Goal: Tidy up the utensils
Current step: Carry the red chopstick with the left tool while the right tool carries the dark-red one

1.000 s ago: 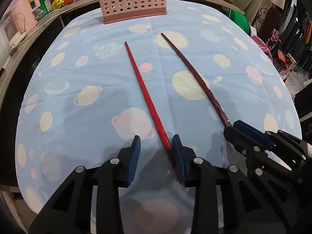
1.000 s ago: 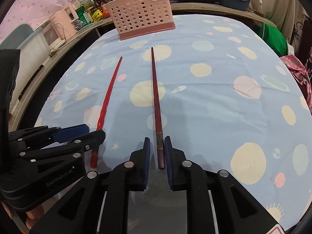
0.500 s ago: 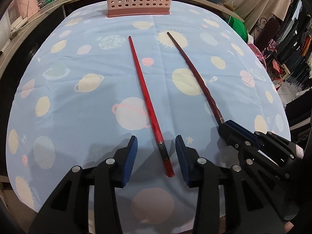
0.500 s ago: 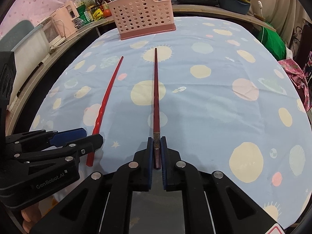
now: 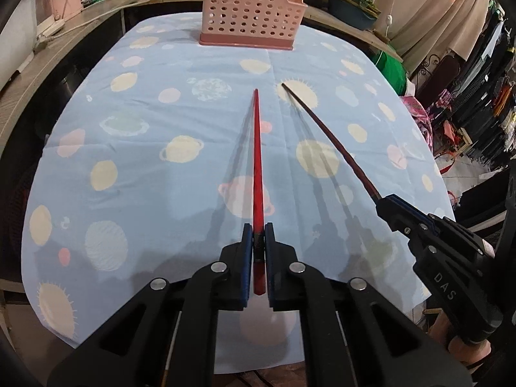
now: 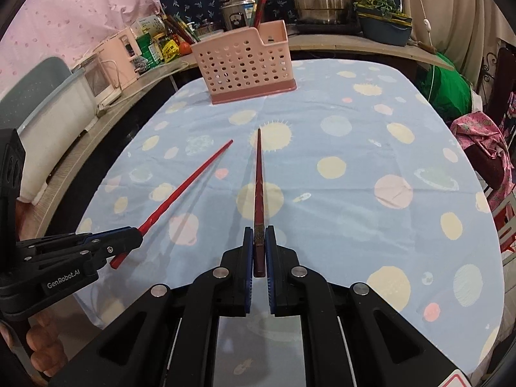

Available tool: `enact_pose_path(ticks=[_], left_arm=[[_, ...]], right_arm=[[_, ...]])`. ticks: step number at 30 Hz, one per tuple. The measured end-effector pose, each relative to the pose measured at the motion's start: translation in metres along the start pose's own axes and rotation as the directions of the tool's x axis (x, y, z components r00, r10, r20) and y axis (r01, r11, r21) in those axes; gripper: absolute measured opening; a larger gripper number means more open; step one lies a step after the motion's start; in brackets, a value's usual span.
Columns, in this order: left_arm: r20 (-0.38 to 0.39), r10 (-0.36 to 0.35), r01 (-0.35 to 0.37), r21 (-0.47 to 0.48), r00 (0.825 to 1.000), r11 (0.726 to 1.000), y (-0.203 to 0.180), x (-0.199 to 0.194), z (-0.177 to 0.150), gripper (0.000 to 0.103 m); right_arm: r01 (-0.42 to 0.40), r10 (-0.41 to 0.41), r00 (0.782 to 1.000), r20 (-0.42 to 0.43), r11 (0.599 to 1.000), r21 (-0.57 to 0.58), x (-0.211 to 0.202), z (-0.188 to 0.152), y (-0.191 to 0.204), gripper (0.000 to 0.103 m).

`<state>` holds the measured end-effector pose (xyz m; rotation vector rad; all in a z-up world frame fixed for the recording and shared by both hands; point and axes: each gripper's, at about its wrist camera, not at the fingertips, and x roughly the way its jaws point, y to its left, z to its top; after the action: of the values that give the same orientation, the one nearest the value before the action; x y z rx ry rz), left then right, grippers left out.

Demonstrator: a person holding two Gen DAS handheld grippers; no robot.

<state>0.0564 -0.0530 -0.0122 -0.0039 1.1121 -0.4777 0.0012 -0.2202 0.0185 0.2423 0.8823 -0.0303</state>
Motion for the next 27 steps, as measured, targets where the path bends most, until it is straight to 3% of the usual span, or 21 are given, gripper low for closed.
enact_pose_path(ticks=[11,20,27], left_arm=[[0.172,-0.013,0.021,-0.041,0.985,0.999,0.01,-0.069,0.055,0.007],[0.309,0.017,-0.001,-0.051,0.951,0.999,0.015,-0.103,0.115,0.007],[0.364,0.044,-0.031,-0.043,0.93,0.999,0.012,-0.111,0.157,0.007]], right_arm=[[-0.037,0.031,0.984,0.178,0.999,0.026,-0.053,0.071,-0.001,0.008],[-0.045,0.034,0.963,0.269,0.998,0.034,-0.061,0.119,-0.003,0.008],[-0.067,0.045,0.948,0.317,0.996,0.057,-0.059,0.155,-0.01,0.008]])
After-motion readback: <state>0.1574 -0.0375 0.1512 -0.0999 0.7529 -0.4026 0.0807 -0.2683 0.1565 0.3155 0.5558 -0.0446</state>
